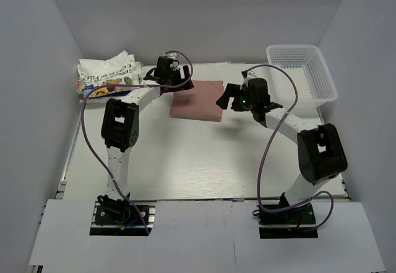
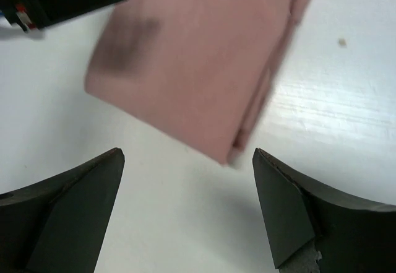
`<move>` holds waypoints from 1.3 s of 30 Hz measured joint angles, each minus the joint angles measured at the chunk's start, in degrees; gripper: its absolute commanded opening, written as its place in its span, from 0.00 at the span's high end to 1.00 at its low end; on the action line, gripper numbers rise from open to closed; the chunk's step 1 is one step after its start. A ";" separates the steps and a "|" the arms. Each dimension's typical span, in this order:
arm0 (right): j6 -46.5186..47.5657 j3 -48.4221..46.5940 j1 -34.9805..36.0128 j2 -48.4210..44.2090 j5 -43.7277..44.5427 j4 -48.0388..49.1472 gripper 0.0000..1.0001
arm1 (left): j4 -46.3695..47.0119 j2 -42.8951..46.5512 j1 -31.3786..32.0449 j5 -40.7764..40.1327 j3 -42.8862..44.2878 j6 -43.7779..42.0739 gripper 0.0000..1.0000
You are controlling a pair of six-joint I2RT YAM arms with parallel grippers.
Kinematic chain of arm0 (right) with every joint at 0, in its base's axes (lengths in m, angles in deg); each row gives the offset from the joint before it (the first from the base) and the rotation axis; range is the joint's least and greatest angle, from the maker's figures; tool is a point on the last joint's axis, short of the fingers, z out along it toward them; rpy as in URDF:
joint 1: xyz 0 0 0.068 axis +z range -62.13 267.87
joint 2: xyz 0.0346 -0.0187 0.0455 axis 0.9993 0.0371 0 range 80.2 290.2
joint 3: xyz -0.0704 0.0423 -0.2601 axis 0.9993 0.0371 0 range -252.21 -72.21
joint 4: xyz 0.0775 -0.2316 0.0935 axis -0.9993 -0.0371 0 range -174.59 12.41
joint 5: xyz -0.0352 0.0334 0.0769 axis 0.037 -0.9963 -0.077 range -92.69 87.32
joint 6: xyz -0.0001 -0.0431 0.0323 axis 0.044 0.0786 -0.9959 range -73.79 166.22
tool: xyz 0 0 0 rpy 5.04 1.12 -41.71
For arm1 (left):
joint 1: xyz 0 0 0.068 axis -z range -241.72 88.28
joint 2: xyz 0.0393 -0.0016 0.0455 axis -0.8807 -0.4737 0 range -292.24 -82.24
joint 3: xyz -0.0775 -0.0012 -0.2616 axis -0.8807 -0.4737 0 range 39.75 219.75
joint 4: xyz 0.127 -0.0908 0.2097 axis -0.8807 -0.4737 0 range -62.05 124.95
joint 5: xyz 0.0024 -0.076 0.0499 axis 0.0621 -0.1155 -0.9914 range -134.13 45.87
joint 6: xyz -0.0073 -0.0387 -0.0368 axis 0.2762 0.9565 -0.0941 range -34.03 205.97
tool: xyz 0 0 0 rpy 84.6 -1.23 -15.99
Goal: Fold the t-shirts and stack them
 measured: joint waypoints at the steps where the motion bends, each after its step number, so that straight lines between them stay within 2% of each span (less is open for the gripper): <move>1: 0.04 2.12 0.00 -1.42 0.61 -0.04 0.10 | -1.18 0.07 0.00 -0.42 0.02 -0.85 0.00; 9: 1.01 11.47 0.00 -10.56 4.59 -3.56 0.10 | -9.88 -2.10 -0.39 -3.30 1.31 -3.43 0.00; 16: 3.32 14.38 0.00 -17.22 5.55 -5.31 0.10 | -12.85 -7.37 -0.72 -6.03 7.43 -4.28 0.11; 19: 4.33 15.32 0.00 -19.17 6.03 -6.10 0.10 | -13.42 -10.01 -0.72 -6.86 11.08 -4.55 0.24; 21: 4.74 15.98 0.00 -20.26 6.56 -6.54 0.10 | -13.60 -11.21 -0.74 -7.21 12.90 -4.72 0.37; 24: 5.38 16.83 0.00 -21.90 7.93 -6.88 0.10 | -12.92 -11.61 -0.68 -7.76 12.70 -5.46 0.46; 26: 5.60 17.44 0.00 -23.32 9.84 -7.30 0.10 | -10.91 -10.88 -0.37 -8.17 10.58 -6.10 0.60; 27: 5.64 17.73 0.00 -24.02 10.69 -7.30 0.10 | -9.64 -10.34 -0.07 -8.48 9.16 -6.43 0.67; 28: 5.64 17.99 -0.02 -24.61 12.11 -7.28 0.10 | -8.61 -9.84 0.31 -8.90 7.87 -6.60 0.95; 29: 5.66 18.49 -0.07 -25.75 12.90 -7.34 0.10 | -7.74 -9.31 0.85 -9.81 6.84 -6.67 1.00; 39: 6.16 23.56 -0.11 -32.06 25.75 -7.19 0.10 | -9.35 -8.48 4.04 -21.81 7.23 -13.62 1.00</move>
